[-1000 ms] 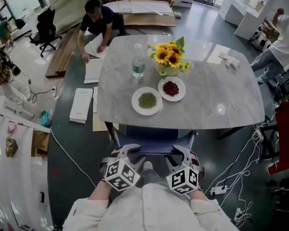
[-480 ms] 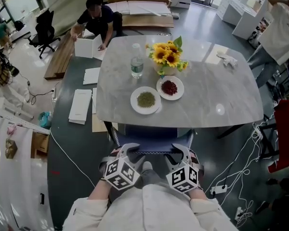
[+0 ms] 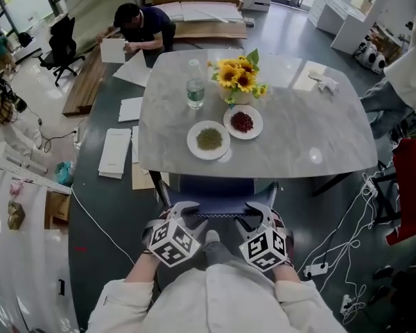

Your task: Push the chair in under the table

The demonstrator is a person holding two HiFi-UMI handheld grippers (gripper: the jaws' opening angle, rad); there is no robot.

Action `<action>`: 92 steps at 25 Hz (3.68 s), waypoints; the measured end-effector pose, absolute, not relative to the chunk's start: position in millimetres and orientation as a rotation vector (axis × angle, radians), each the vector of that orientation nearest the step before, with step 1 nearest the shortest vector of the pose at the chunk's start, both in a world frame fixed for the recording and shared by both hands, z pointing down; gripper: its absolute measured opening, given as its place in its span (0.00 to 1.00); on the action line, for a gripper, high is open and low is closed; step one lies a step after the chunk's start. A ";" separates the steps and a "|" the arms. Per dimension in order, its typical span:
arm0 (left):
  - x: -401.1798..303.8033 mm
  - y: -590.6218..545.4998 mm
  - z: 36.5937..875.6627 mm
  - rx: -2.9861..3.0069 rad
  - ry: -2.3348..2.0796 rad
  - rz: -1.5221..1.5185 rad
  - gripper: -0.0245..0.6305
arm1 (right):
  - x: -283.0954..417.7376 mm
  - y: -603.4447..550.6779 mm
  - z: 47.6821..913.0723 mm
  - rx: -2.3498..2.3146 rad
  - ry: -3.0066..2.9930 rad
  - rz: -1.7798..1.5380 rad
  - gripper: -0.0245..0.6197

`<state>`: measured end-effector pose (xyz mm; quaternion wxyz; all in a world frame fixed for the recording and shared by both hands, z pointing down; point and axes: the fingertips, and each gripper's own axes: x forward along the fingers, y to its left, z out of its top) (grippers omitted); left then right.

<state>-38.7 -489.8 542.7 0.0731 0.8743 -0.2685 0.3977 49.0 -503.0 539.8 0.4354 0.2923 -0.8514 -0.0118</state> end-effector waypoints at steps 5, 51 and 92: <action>-40.1 -484.9 541.7 2.621 -0.785 1.177 0.28 | 46.0 -496.3 539.4 0.720 -2.123 0.011 0.29; -34.7 -225.6 427.0 2.546 -0.794 0.204 0.08 | 24.1 -236.3 432.0 0.934 -2.514 0.325 0.04; 17.7 -227.5 423.2 2.440 -0.939 0.331 0.08 | 42.3 -215.5 391.1 0.865 -2.634 0.184 0.04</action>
